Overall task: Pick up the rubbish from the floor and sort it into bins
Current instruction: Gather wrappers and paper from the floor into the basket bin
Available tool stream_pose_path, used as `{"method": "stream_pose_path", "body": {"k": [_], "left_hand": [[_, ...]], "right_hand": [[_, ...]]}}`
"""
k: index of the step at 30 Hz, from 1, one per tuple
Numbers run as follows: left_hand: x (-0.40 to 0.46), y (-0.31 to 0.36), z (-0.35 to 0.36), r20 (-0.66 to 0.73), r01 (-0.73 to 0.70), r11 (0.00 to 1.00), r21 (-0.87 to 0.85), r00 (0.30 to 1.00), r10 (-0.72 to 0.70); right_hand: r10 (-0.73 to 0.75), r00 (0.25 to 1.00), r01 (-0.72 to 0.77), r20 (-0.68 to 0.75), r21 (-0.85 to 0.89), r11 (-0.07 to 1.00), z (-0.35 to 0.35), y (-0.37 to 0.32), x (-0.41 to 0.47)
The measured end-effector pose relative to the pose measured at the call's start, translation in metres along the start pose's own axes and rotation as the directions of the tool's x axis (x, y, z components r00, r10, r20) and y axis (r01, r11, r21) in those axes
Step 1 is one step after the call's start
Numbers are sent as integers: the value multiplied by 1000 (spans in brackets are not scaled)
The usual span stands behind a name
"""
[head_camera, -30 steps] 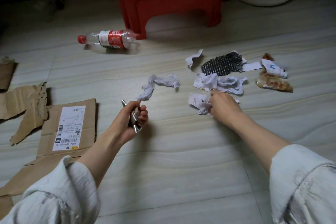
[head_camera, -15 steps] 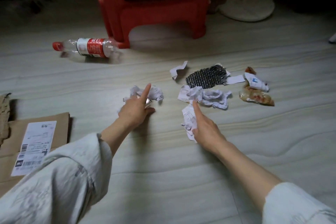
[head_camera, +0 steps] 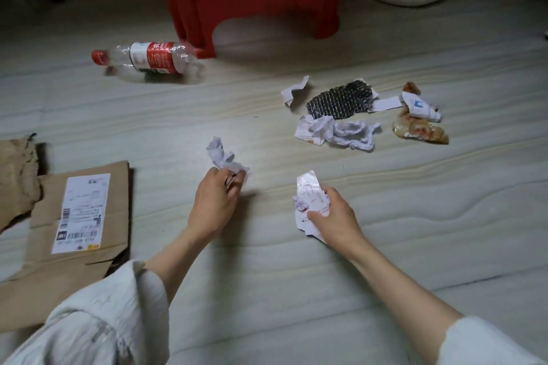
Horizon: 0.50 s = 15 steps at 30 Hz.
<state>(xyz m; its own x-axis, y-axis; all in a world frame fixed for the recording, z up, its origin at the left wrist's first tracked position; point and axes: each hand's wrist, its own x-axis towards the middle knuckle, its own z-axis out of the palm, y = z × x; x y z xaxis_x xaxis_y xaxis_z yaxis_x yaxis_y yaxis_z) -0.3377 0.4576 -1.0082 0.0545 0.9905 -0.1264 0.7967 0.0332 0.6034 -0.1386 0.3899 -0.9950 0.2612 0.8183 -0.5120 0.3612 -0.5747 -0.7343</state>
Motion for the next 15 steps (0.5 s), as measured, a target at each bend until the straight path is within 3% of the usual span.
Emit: {"method": "stream_pose_path", "body": {"k": [3,7,13,15], "left_hand": [[-20,6,-11,-63,58,996,-60,996,-62],[-50,18,-44,-69,173,955,-241,978,-195],[-106,62,-132,-113,164,878,-450,965,-238],[-130,76,-174,-93,119,865,-487,978,-187]], "right_hand": [[33,999,-39,38,149,988,5,-5,-18],[19,997,-35,74,216,976,7,-23,-52],[-36,992,5,119,257,966,1,-71,-141],[-61,990,25,127,266,964,-1,-97,-177]]}}
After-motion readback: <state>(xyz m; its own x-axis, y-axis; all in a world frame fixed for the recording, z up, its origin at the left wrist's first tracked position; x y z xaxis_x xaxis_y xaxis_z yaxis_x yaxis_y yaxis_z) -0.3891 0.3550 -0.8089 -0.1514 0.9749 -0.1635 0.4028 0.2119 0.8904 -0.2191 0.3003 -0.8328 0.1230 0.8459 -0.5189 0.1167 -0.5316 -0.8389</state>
